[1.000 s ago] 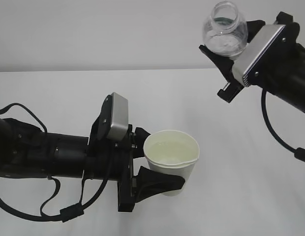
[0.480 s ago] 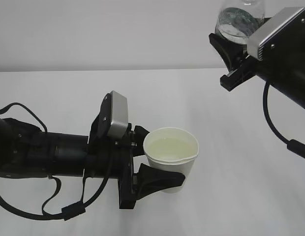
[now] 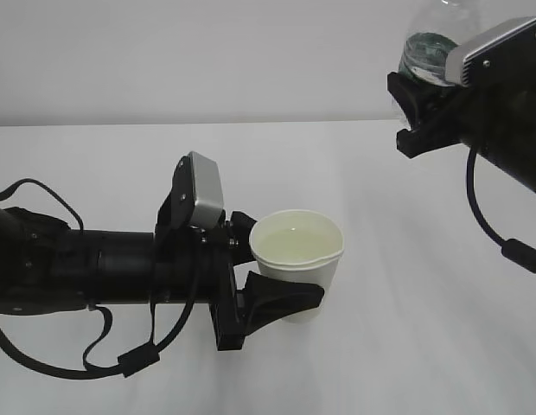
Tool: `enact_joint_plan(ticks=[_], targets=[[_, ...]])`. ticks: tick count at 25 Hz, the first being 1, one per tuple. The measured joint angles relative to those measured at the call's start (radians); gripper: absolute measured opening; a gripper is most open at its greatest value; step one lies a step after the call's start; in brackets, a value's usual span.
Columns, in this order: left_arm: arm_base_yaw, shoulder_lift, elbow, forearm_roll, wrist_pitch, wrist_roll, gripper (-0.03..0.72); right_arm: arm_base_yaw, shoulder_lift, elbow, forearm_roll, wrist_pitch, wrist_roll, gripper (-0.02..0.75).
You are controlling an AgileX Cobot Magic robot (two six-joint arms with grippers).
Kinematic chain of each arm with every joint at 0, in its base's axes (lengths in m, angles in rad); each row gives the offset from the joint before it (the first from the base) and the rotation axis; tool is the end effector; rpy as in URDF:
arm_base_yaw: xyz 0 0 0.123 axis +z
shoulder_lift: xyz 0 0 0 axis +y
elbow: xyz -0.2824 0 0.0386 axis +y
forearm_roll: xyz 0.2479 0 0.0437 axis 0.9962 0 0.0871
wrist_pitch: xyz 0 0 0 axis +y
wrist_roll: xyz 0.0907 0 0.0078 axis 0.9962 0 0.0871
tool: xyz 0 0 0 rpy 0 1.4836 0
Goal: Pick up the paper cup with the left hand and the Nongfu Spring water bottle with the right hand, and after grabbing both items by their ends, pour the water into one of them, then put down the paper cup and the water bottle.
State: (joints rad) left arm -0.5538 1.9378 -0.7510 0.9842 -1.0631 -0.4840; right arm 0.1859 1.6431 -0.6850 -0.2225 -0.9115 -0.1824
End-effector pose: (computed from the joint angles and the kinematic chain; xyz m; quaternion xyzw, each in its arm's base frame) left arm 0.2459 -0.2299 0.1397 0.4738 0.6183 -0.4230 0.4629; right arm 0.3183 0.0760 0.2266 -0.2346 0.6565 0.0130 0.7168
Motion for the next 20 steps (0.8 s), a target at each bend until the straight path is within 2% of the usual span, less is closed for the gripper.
enact_joint_plan(ticks=[12, 20], targets=[[0.0, 0.0, 0.0, -0.161, 0.0, 0.0, 0.503, 0.0, 0.0, 0.0, 0.054, 0.028, 0.063, 0.416], [0.0, 0.0, 0.002, -0.331, 0.007, 0.0, 0.503, 0.0, 0.0, 0.0, 0.088, 0.069, 0.063, 0.416]])
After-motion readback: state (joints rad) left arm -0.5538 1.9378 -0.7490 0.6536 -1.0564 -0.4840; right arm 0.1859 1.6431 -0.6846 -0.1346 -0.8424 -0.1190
